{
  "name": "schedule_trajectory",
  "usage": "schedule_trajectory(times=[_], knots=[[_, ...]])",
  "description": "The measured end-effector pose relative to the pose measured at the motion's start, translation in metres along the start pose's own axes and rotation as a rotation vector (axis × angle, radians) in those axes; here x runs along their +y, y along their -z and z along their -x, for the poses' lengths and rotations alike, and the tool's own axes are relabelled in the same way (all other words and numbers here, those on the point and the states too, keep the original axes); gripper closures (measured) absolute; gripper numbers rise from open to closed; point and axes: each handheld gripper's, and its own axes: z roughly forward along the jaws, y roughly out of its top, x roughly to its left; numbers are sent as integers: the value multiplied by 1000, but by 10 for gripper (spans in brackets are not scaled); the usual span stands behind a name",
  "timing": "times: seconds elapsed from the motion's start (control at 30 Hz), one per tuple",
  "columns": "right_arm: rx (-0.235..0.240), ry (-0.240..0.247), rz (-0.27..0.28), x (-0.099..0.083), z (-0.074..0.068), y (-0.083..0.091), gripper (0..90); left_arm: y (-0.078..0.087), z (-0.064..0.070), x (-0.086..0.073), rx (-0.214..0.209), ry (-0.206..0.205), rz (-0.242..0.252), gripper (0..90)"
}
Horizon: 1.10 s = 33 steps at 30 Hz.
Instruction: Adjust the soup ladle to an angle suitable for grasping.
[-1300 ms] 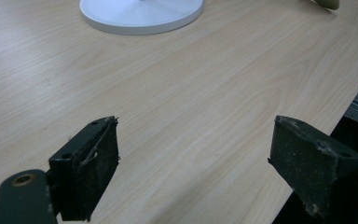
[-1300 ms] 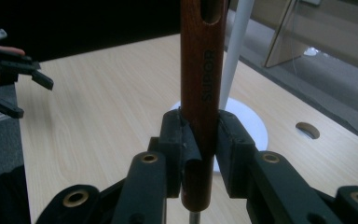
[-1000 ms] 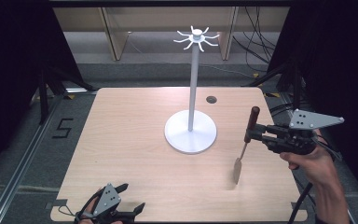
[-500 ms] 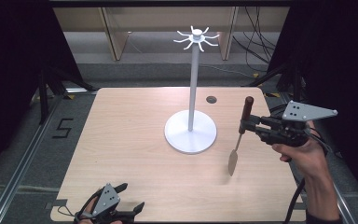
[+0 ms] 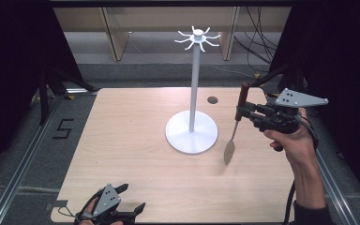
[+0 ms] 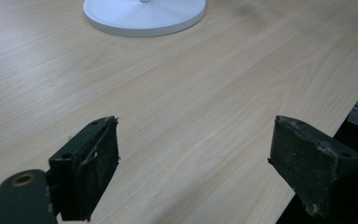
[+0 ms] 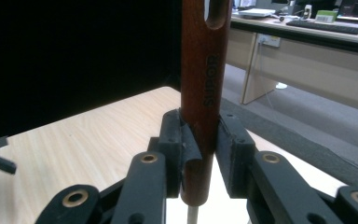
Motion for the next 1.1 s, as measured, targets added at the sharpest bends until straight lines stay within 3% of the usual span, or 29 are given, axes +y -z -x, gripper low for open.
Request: schedule_trajectory(times=[0.07, 0.17, 0.27, 0.3, 0.37, 0.5, 0.77, 0.87, 0.97, 1.0, 1.03, 1.1], knots=[[-9, -4, 3, 4, 0, -4, 740, 0, -1, 0, 3, -10, -6, 148], [-14, -5, 19, 12, 1, -11, 740, -1, 1, 0, -1, 9, 14, 148], [-22, -6, 18, 16, 2, -15, 740, 0, -1, 1, 2, -7, 0, 148], [-22, -6, 18, 16, 2, -15, 740, -1, 1, 1, -1, 11, 17, 148], [-40, 5, 28, 22, 3, -20, 740, 0, 0, 0, 0, -7, 3, 148], [-54, -4, 36, 30, 3, -25, 740, 0, 0, 1, -3, -5, 0, 148], [-74, -10, 28, 44, 3, -34, 740, -1, 1, 0, -6, 10, 13, 148], [-81, -16, 30, 51, 3, -36, 740, 1, -2, 1, 4, -25, -15, 148], [-89, -17, 41, 56, 4, -40, 740, 1, -1, 0, 3, -20, -14, 148], [-92, -24, 39, 58, 4, -41, 740, 0, 0, 1, -8, 5, 8, 148], [-99, -7, 44, 59, 5, -42, 740, 1, -1, 1, -3, -6, -2, 148], [-93, -29, 37, 62, 4, -44, 740, 0, 0, 1, -9, 0, 1, 148]])
